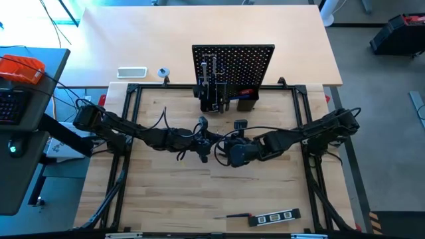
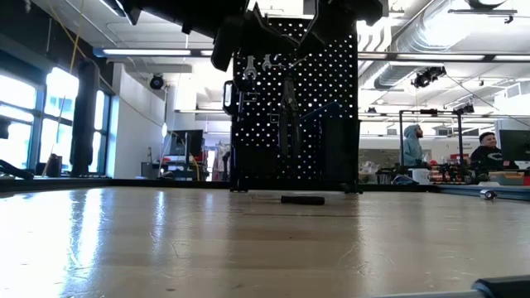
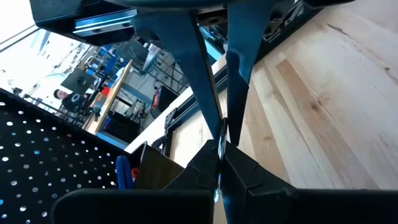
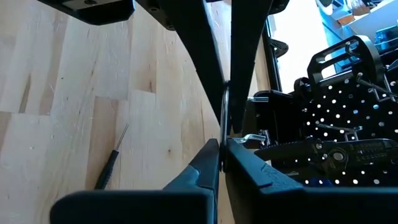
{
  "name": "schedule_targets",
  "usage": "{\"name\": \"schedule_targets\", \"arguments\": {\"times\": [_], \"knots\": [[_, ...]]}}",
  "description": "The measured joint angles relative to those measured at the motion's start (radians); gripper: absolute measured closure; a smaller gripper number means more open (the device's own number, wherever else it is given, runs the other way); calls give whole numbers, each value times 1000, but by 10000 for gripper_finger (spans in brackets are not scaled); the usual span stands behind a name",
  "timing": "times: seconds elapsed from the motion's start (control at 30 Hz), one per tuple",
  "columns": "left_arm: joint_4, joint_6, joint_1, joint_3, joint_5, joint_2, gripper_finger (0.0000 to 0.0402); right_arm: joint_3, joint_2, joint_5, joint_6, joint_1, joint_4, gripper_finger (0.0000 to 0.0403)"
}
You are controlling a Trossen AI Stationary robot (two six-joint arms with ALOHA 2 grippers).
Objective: Hang tools onto peg board
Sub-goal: Hang the binder clip on the pegboard
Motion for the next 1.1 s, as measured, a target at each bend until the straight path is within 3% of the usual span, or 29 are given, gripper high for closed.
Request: {"name": "schedule_targets", "arguments": {"times": [0.37,0.6,0.87,1.1], "knots": [[10,7,-9,1,-4,0,393,0,-2,43,3,1,-17,401],[2,14,-21,1,-72,-10,324,54,-8,90,35,1,-165,402],[-73,-93,-21,0,-180,-91,222,345,-9,94,36,-53,-538,402],[-276,-308,-19,0,-71,-114,198,678,-10,-64,-60,-234,-721,402]]}}
